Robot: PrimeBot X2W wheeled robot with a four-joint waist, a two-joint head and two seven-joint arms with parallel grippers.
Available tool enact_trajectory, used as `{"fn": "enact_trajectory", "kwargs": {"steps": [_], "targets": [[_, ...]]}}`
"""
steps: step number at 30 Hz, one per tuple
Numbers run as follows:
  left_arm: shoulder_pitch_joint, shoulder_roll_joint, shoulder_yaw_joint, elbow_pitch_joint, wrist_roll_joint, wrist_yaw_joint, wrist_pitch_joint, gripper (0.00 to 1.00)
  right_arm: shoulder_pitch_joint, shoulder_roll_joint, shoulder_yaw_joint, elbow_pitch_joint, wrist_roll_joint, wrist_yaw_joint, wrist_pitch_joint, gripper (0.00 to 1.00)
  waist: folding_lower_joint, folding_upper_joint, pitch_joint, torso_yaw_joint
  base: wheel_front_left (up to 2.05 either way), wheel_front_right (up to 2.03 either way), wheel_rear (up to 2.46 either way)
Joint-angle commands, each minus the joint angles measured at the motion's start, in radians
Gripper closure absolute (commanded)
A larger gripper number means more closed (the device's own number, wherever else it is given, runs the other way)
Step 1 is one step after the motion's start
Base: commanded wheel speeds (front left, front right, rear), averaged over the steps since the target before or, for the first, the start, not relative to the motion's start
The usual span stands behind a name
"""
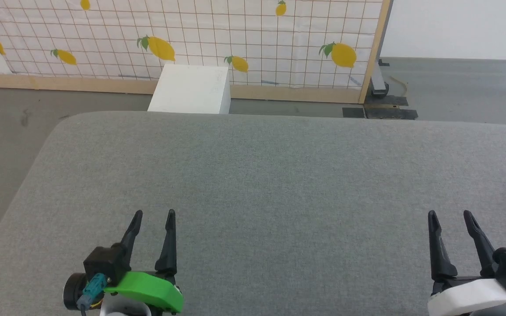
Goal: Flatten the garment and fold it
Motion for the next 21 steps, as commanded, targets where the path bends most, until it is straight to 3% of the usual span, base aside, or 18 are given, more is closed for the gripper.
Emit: {"fn": "enact_trajectory", "kwargs": {"steps": [1,9,10,21], "targets": [[0.004,-0.005,-0.002,0.002,0.008,-0.006,-0.004,0.0,0.01,0.002,0.0,-0.008,0.007,-0.002,0.003,0.0,0.0001,0.0,0.003,0.001,0.0,0.0,0.0],[-0.004,-0.006,-0.003,0.012,0.006,-0.008,-0.004,0.0,0.011,0.002,0.004,-0.005,0.017,-0.002,0.005,0.0,0.0001,0.0,0.006,-0.001,0.0,0.0,0.0],[-0.001,-0.001,-0.002,0.01,0.0,-0.005,0.0,1.0,0.0,0.0,0.004,-0.001,0.01,0.0,0.005,1.0,0.0001,0.0,0.006,-0.001,0.0,0.0,0.0],[-0.001,-0.001,-0.002,0.008,0.0,-0.004,0.003,1.0,-0.001,0.0,0.004,0.0,0.009,0.0,0.007,1.0,0.0001,0.0,0.007,-0.001,0.0,0.0,0.0]]}}
